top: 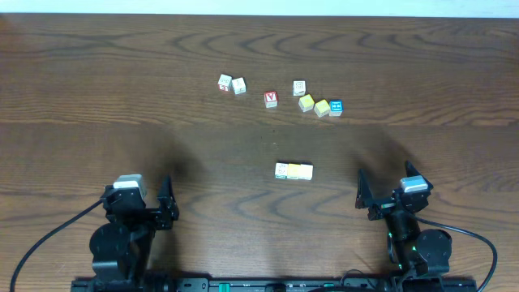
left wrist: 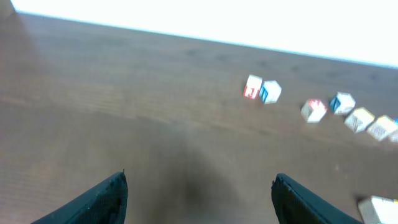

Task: Lift 3 blocks

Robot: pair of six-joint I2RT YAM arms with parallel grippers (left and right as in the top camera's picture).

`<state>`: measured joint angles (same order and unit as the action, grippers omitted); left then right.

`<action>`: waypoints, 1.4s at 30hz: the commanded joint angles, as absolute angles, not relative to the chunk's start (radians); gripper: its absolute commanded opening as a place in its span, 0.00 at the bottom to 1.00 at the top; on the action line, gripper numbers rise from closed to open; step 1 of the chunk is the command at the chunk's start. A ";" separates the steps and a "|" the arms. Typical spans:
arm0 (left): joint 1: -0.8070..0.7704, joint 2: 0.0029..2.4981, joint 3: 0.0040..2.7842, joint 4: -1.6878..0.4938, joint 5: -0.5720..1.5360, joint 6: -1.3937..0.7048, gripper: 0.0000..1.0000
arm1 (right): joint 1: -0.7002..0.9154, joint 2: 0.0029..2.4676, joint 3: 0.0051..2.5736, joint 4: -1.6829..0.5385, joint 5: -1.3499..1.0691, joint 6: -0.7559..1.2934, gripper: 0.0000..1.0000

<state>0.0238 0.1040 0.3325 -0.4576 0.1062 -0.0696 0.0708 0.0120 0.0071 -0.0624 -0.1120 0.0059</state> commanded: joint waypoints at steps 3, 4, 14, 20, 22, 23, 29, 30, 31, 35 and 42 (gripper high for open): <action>0.050 0.043 0.255 -0.355 0.117 -0.057 0.75 | 0.058 0.005 0.006 -0.066 -0.109 -0.009 0.99; 0.054 0.037 0.246 -0.340 0.117 -0.057 0.75 | 0.058 0.005 0.006 -0.066 -0.109 -0.009 0.99; 0.089 0.001 0.137 -0.207 0.116 -0.071 0.75 | 0.058 0.005 0.006 -0.066 -0.109 -0.009 0.99; 0.089 0.001 0.068 -0.115 0.116 -0.091 0.75 | 0.058 0.005 0.006 -0.066 -0.109 -0.009 0.99; 0.089 0.001 0.053 -0.096 0.112 -0.091 0.75 | 0.058 0.005 0.006 -0.066 -0.109 -0.009 0.99; 0.089 0.001 0.046 -0.082 0.112 -0.091 0.75 | 0.058 0.005 0.006 -0.066 -0.109 -0.009 0.99; 0.089 0.001 0.004 -0.012 0.003 -0.233 0.75 | 0.058 0.005 0.006 -0.066 -0.109 -0.009 0.99; 0.089 0.001 0.004 -0.015 -0.017 -0.253 0.75 | 0.058 0.005 0.006 -0.066 -0.109 -0.009 0.99; 0.089 0.001 0.004 -0.014 -0.033 -0.267 0.75 | 0.058 0.005 0.006 -0.066 -0.109 -0.009 0.99; 0.089 0.001 0.004 -0.026 -0.065 -0.275 0.75 | 0.058 0.005 0.006 -0.066 -0.109 -0.009 0.99; 0.089 0.001 0.004 -0.070 -0.037 -0.184 0.75 | 0.058 0.005 0.006 -0.066 -0.109 -0.009 0.99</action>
